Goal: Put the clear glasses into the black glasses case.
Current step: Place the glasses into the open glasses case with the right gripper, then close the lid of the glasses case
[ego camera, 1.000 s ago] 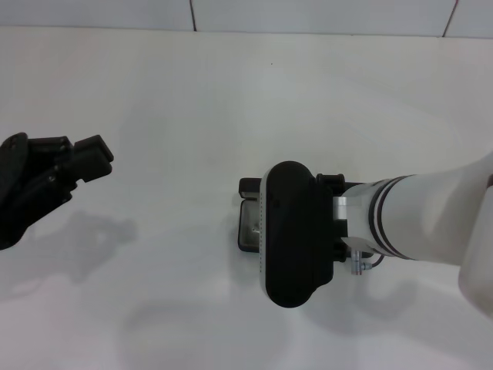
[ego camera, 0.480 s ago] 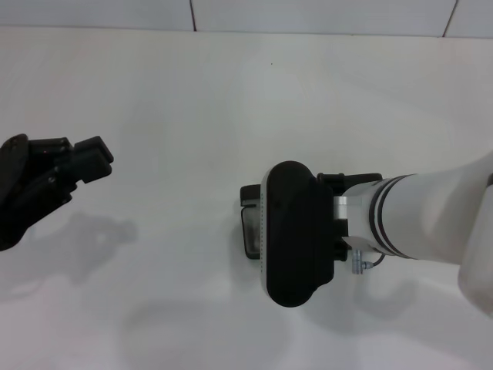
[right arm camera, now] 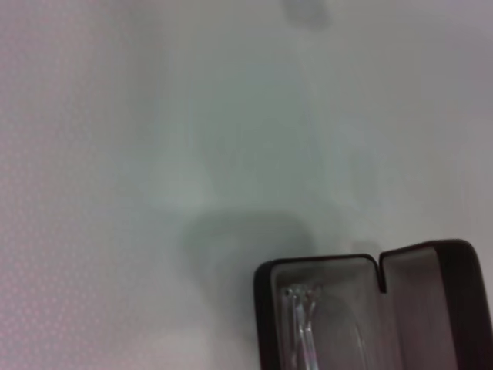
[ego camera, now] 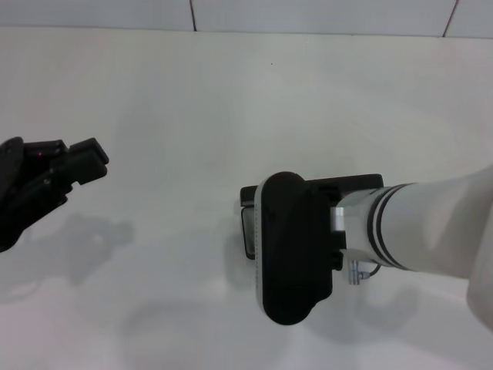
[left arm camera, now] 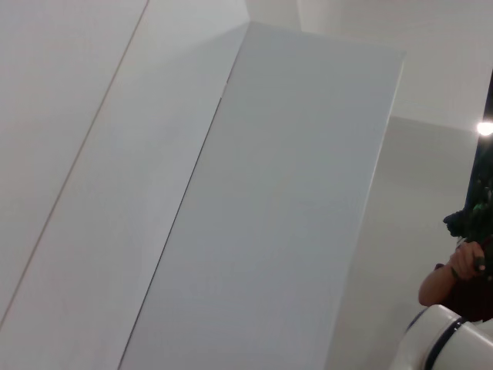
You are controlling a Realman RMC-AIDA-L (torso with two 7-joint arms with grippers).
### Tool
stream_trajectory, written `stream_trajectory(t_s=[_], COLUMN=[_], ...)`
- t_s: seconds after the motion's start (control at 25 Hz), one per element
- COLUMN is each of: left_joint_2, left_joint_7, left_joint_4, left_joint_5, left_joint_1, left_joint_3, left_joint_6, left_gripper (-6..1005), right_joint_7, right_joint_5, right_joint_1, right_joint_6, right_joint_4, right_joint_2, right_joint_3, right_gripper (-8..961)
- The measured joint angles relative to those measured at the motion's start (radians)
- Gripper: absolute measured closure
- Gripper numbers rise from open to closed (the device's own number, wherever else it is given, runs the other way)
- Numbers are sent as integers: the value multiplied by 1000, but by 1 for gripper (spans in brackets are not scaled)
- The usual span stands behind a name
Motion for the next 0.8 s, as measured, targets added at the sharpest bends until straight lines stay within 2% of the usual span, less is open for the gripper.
stream_trajectory(t_s=[0.24, 0.48, 0.6, 0.68, 0.8], left_joint_2=[0, 1, 0, 0, -6], left_joint_7=[-3, -28, -30, -31, -46], left_joint_4=[0, 7, 10, 6, 4], left_joint_5=[4, 5, 6, 7, 14], left_joint_1=[0, -11, -18, -33, -62], left_joint_3=[-18, -63, -69, -69, -69], left_joint_6=[2, 2, 1, -4, -28], left_gripper=[846, 843, 841, 840, 838], right_joint_7=[-2, -72, -88, -117, -188], right_joint_5=[0, 14, 33, 132, 311], right_joint_1=[-33, -143, -172, -211, -242], right_joint_6=[-7, 6, 18, 25, 22], right_joint_4=[-62, -188, -235, -302, -325], right_joint_2=[-1, -5, -4, -7, -9], right_joint_3=[7, 72, 102, 189, 309], right_gripper=[807, 808, 808, 808, 809])
